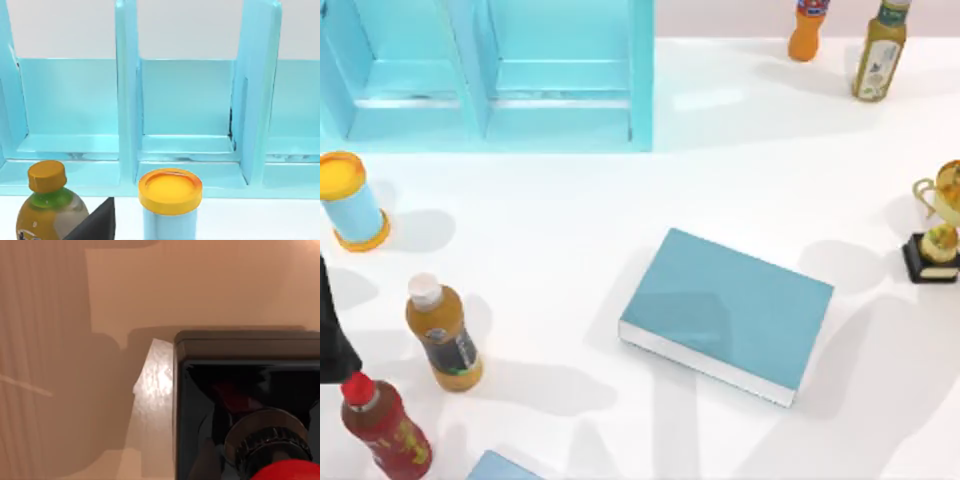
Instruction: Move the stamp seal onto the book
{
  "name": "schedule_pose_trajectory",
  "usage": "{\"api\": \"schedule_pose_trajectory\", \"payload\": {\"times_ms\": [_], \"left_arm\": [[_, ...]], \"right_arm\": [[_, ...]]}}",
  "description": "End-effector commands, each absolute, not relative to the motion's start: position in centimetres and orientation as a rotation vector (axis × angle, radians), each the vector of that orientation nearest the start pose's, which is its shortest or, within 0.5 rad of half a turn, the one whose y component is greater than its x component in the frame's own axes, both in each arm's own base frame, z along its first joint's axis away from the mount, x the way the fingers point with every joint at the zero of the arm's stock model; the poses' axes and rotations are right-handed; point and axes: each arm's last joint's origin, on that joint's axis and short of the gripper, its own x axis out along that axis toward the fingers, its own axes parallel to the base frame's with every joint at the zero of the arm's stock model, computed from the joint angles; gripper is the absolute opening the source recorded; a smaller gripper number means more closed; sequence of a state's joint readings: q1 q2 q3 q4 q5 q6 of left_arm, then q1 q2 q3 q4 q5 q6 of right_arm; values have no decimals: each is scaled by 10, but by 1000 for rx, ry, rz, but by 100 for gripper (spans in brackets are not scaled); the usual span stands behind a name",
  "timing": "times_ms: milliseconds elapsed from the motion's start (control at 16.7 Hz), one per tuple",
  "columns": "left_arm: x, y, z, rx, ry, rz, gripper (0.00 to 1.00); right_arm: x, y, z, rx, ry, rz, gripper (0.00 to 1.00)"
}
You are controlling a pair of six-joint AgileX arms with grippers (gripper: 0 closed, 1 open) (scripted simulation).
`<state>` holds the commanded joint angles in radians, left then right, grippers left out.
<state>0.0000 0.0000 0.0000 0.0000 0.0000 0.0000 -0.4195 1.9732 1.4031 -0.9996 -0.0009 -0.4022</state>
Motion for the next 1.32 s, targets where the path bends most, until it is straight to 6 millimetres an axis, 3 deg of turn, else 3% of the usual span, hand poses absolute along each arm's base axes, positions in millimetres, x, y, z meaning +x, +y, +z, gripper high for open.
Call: {"api": "schedule_pose_trajectory", "payload": {"times_ms": [240,480,720,840,1140,1320], "left_arm": [[106,-1,160,0,0,0,100],[106,-1,160,0,0,0,100],[106,-1,160,0,0,0,100],[106,-1,160,0,0,0,100],[106,-1,160,0,0,0,100],[106,-1,160,0,0,0,100]], "right_arm": [[349,-121,194,16,1563,-20,0],[354,-65,252,17,1573,-21,0],[343,-9,300,10,1576,-8,0],[339,2,311,10,1570,-7,0],[340,2,309,16,1572,-8,0],[342,26,312,49,1529,32,0]]}}
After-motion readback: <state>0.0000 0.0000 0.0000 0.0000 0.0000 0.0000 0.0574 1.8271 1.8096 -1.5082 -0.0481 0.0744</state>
